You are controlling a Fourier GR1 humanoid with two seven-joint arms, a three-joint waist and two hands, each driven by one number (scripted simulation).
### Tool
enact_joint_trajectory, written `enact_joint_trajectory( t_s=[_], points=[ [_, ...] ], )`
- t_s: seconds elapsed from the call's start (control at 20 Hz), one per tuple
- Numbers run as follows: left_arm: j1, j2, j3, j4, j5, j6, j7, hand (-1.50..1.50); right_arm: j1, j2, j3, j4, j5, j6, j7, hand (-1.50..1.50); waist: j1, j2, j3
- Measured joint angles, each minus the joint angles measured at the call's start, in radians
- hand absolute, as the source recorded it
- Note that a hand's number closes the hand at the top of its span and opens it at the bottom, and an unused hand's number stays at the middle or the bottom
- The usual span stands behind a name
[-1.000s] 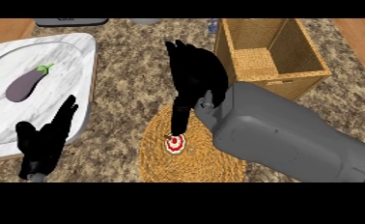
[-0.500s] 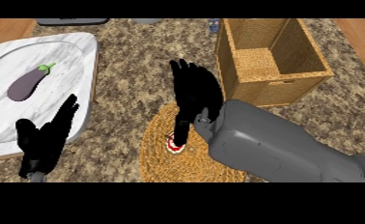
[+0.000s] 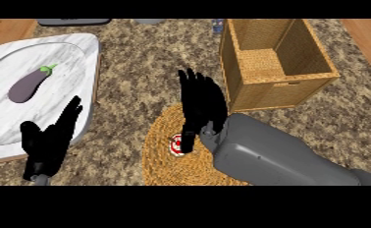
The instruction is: Pick the cupcake from the placemat and place it in the basket
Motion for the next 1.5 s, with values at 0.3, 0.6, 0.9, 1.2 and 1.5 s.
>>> enact_joint_trajectory(
  t_s=[0.3, 0.6, 0.9, 1.2, 1.5],
  points=[
    [-0.008, -0.012, -0.004, 0.002, -0.014, -0.004, 0.005, 0.0, 0.043, 0.038, 0.002, 0.032, 0.065, -0.021, -0.026, -1.5, 0.006, 0.002, 0.001],
    [-0.003, -0.024, -0.002, -0.002, -0.03, -0.003, -0.005, 0.0, 0.089, 0.064, 0.002, 0.084, 0.109, -0.03, -0.049, -1.5, 0.014, 0.004, 0.001],
    [-0.003, -0.028, 0.004, -0.001, -0.038, -0.01, -0.005, 0.0, 0.118, 0.085, -0.007, 0.142, 0.113, -0.011, -0.053, -1.5, 0.016, 0.005, 0.001],
    [0.001, -0.029, 0.008, -0.009, -0.045, -0.016, 0.007, 0.0, 0.144, 0.11, -0.017, 0.182, 0.135, -0.005, -0.067, -1.5, 0.018, 0.005, 0.001],
    [0.005, -0.029, 0.019, -0.011, -0.046, -0.03, 0.013, 0.0, 0.168, 0.138, -0.023, 0.196, 0.177, -0.01, -0.074, -1.5, 0.017, 0.003, 0.001]
  ],
)
